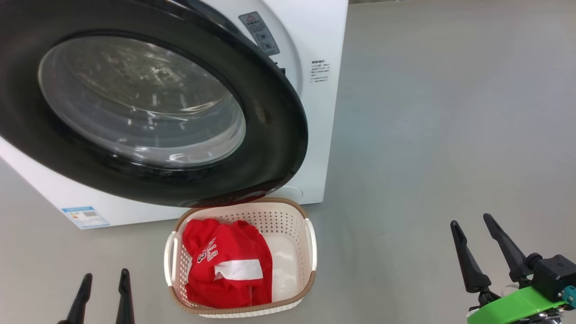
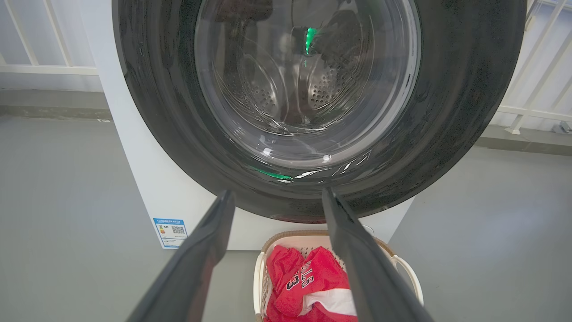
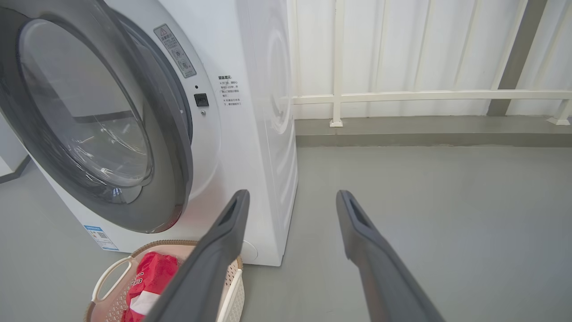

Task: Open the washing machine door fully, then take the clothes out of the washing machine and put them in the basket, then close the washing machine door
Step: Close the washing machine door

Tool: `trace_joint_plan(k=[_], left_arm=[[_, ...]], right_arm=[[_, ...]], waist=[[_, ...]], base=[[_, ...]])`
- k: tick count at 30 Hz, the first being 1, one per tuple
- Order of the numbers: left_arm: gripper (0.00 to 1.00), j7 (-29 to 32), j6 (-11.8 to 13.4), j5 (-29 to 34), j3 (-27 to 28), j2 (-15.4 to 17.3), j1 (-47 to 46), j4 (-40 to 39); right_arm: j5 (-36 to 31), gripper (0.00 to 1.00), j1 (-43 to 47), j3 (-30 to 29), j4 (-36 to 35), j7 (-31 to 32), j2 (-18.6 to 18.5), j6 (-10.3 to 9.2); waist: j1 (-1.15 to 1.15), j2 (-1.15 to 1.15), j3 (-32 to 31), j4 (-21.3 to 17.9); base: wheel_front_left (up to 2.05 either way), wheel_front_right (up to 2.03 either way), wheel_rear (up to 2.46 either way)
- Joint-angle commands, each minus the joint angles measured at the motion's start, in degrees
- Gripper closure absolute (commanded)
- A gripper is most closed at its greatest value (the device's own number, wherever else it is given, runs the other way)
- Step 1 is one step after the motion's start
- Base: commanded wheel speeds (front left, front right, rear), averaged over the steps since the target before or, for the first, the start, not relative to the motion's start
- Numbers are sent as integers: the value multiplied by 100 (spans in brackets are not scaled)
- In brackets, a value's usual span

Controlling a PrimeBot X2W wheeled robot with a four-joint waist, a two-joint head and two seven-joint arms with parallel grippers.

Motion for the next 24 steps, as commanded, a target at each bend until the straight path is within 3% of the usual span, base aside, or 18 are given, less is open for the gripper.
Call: trace_joint_plan(k=[1, 2, 3, 24], left_arm=[[0, -70, -18, 34, 149, 23, -126, -175], [0, -70, -18, 32, 131, 22, -130, -178], [0, -70, -18, 30, 110, 21, -134, -182], [0, -70, -18, -125, -473, -5, -336, -415]], right_arm=[[42, 18, -161, 183, -165, -69, -134, 36], [61, 77, -183, 209, -166, -69, -142, 36], [83, 100, -211, 240, -169, -69, -147, 36], [208, 100, -1532, 1047, 84, -69, -64, 36]], waist=[[0, 0, -1, 62], [0, 0, -5, 92], [0, 0, -8, 123], [0, 0, 263, 1188]], base=[[0, 0, 0], [0, 0, 0], [0, 0, 0], [0, 0, 0]])
